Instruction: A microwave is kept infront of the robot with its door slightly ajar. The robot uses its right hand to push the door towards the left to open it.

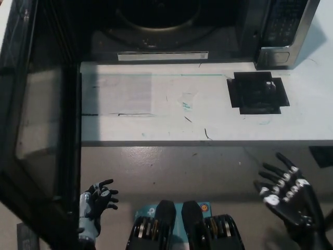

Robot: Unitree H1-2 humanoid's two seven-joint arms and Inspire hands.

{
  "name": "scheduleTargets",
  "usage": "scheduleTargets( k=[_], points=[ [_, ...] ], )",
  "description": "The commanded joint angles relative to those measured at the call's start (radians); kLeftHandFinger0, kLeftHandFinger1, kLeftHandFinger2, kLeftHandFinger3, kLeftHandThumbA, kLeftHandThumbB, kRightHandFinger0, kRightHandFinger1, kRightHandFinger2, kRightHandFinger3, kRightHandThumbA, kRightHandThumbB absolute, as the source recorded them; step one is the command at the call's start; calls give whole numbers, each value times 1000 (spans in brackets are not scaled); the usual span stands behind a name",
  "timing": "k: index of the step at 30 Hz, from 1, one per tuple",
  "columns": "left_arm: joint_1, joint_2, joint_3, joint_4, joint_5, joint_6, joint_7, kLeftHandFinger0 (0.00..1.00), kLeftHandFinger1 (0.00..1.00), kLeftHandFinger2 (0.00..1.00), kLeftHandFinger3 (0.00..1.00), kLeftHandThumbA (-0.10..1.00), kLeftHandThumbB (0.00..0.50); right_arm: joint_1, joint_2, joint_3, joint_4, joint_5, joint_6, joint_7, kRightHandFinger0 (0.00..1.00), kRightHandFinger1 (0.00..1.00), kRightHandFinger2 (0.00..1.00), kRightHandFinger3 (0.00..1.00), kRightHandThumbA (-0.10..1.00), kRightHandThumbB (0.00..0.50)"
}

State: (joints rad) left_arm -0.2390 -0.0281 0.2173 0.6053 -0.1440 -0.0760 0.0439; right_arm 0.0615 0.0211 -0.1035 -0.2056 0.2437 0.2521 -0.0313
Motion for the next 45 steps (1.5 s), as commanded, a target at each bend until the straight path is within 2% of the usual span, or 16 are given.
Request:
scheduleTargets(
  k=[1, 4, 8, 16, 17, 18, 20, 21, 23, 24, 27, 30, 33, 39, 41, 45],
  points=[
    [-25, 4, -3, -14, -10, -22, 5, 331, 335, 398, 535, 59, 33, -11, -5, -53, 65, -52, -131, -52, 497, 622, 653, 827, 627, 190],
    [-24, 5, -8, -12, 2, -27, 11, 335, 335, 386, 531, 63, 25, -24, 5, -101, 140, -46, -173, -72, 490, 599, 629, 803, 584, 227],
    [-29, 1, -2, -17, -8, -19, 12, 315, 326, 384, 535, 45, 22, -46, 15, -132, 224, -53, -220, -91, 472, 586, 626, 796, 588, 233],
    [-41, 3, -2, -4, -4, -34, 16, 321, 321, 379, 546, 68, 21, -77, 64, -163, 329, -58, -277, -134, 489, 560, 575, 760, 508, 181],
    [-46, 0, 2, -1, -8, -37, 17, 311, 315, 367, 535, 76, 38, -83, 77, -165, 353, -58, -292, -142, 406, 512, 563, 764, 495, 178],
    [-46, 0, 2, -2, -8, -37, 18, 307, 312, 363, 530, 79, 37, -84, 78, -166, 358, -57, -296, -142, 382, 499, 558, 763, 490, 174],
    [-49, 0, 2, -6, -7, -32, 18, 296, 308, 366, 529, 77, 28, -87, 82, -162, 361, -65, -294, -149, 382, 507, 568, 778, 494, 172],
    [-49, 0, 3, -6, -8, -32, 17, 301, 315, 369, 530, 76, 30, -86, 85, -160, 359, -66, -290, -151, 403, 524, 575, 778, 503, 189],
    [-52, 2, 5, -10, -10, -19, 16, 311, 328, 385, 536, 78, 28, -86, 91, -153, 363, -72, -292, -153, 416, 550, 590, 745, 497, 182],
    [-52, 2, 6, -11, -11, -18, 17, 312, 329, 386, 536, 80, 35, -86, 92, -152, 364, -68, -296, -149, 403, 544, 587, 733, 486, 170],
    [-55, 5, 3, 2, -4, -33, 17, 322, 333, 379, 539, 95, 38, -86, 93, -151, 362, -60, -291, -146, 373, 532, 576, 709, 483, 195],
    [-57, 6, 3, 11, -5, -47, 14, 304, 315, 361, 525, 90, 34, -85, 93, -152, 361, -50, -286, -140, 372, 527, 570, 707, 485, 190],
    [-61, 1, 2, 9, -3, -39, 20, 320, 322, 355, 519, 78, 32, -87, 87, -151, 356, -48, -286, -135, 359, 522, 569, 689, 494, 218],
    [-63, 1, 4, 20, -8, -52, 13, 307, 319, 359, 529, 86, 34, -86, 84, -147, 341, -54, -275, -135, 380, 531, 569, 697, 504, 211],
    [-62, 0, 4, 15, -7, -48, 17, 307, 317, 359, 529, 80, 29, -86, 85, -148, 337, -49, -269, -135, 389, 538, 563, 681, 512, 234],
    [-59, 1, 2, 9, -6, -42, 16, 324, 327, 373, 541, 72, 25, -83, 82, -145, 334, -51, -275, -129, 379, 530, 556, 680, 502, 217]
  ],
)
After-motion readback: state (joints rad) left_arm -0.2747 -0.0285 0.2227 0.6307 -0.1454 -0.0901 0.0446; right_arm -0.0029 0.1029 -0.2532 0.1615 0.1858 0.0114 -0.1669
